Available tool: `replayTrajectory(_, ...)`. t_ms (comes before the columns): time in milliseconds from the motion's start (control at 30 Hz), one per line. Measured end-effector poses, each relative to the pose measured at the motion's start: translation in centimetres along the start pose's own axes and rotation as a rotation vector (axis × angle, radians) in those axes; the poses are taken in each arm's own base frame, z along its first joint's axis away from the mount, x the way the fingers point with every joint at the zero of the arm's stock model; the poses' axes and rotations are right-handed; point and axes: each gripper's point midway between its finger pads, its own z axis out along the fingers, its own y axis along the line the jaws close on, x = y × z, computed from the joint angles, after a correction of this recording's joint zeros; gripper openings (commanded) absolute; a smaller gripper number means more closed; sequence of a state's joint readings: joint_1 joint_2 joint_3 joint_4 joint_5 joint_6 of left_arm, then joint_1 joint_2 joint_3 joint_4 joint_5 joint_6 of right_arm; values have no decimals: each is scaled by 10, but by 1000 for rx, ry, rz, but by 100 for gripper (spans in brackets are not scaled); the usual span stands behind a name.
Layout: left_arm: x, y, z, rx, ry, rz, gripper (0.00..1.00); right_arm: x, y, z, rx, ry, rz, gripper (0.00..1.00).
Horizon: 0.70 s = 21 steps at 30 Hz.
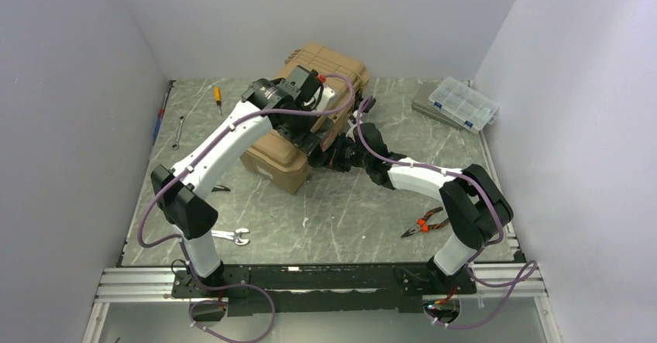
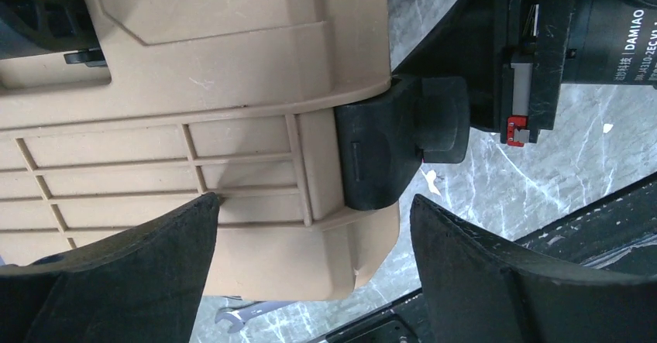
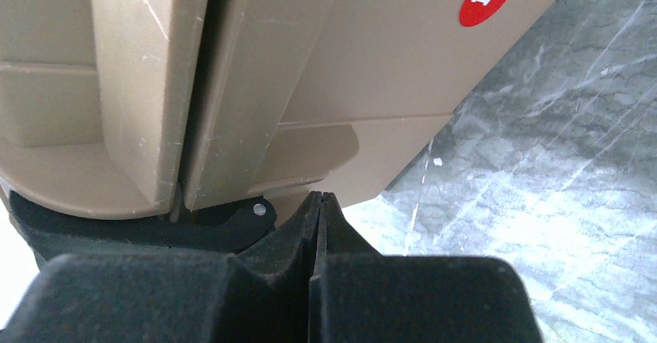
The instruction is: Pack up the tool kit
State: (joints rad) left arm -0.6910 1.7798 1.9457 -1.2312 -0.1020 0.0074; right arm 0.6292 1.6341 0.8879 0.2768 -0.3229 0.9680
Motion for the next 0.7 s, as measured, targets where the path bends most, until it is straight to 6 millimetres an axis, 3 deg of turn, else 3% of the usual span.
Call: replayTrajectory(700,-2,9,5,-26,-24,-85,80,0,0,0,1,-1,0,0)
